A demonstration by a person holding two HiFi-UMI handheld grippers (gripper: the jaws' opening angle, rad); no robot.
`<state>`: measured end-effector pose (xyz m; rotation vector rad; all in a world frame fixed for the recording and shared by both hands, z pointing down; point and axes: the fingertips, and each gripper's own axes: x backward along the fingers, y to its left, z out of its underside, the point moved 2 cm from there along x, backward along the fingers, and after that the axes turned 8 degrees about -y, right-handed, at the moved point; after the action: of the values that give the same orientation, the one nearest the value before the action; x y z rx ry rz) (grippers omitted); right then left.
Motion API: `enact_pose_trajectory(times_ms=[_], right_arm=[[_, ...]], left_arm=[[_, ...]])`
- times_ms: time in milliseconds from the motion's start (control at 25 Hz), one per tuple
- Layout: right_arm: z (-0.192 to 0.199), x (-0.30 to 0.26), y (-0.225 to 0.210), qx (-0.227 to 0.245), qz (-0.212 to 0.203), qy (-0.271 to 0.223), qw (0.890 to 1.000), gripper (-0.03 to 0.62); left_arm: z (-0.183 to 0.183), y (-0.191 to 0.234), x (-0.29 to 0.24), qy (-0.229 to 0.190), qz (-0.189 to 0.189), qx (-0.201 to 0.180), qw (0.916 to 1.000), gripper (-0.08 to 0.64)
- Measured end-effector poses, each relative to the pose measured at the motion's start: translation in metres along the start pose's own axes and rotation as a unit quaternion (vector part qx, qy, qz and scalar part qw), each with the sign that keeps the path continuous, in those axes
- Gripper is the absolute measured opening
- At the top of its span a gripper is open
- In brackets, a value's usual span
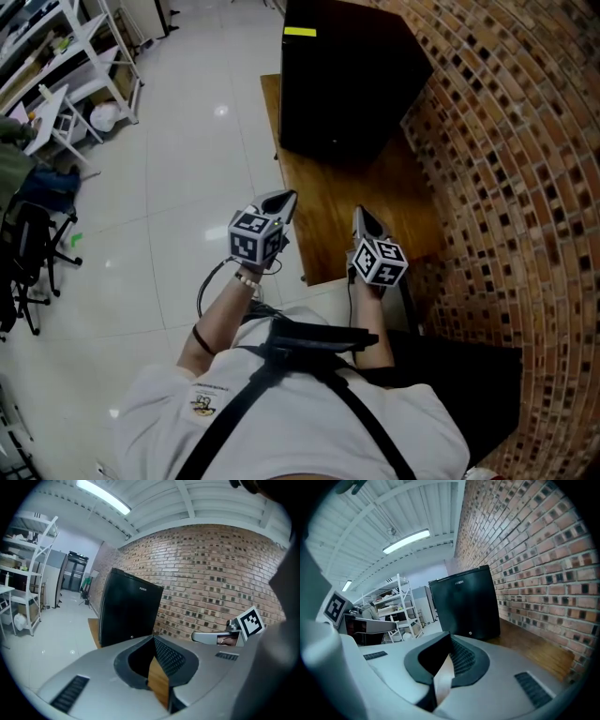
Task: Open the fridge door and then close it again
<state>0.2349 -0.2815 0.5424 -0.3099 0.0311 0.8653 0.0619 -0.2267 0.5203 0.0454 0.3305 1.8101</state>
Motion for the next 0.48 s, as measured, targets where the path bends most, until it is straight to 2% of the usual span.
enact_pose_trajectory(times_ms=[480], right_arm=[[0.003,-0.002,0.025,0.009,-0.026,0.003,1.0,0.002]], left_arm=[[0.003,0.0,0.003,0.009,0.016,-0.006,0.9998,0.0]])
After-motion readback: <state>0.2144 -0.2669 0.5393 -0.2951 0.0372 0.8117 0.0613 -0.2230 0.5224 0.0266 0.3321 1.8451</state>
